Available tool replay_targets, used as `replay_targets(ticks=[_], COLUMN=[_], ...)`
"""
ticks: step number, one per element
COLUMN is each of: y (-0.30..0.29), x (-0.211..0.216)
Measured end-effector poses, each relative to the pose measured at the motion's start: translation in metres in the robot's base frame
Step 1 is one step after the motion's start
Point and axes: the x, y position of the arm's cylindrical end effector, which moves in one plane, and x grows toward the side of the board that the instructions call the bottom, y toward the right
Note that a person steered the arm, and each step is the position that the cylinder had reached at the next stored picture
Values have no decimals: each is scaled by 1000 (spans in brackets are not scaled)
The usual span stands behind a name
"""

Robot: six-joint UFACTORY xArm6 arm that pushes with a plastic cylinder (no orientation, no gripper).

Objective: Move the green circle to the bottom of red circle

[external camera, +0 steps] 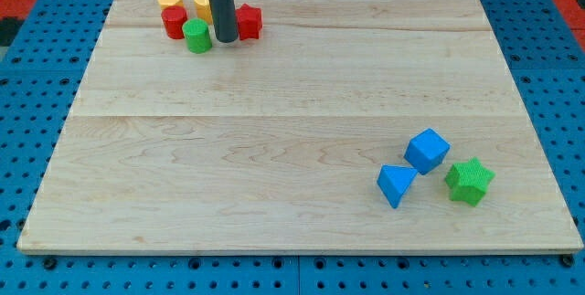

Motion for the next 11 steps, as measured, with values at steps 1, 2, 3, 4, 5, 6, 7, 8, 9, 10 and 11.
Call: replay_targets(ticks=[1,2,3,4,5,6,7,8,9,10,11], y=[-21,-35,-47,-126,-130,-142,-208,-208,-208,-208,-195], x=[9,9,52,63,63,63,46,44,44,11,-37])
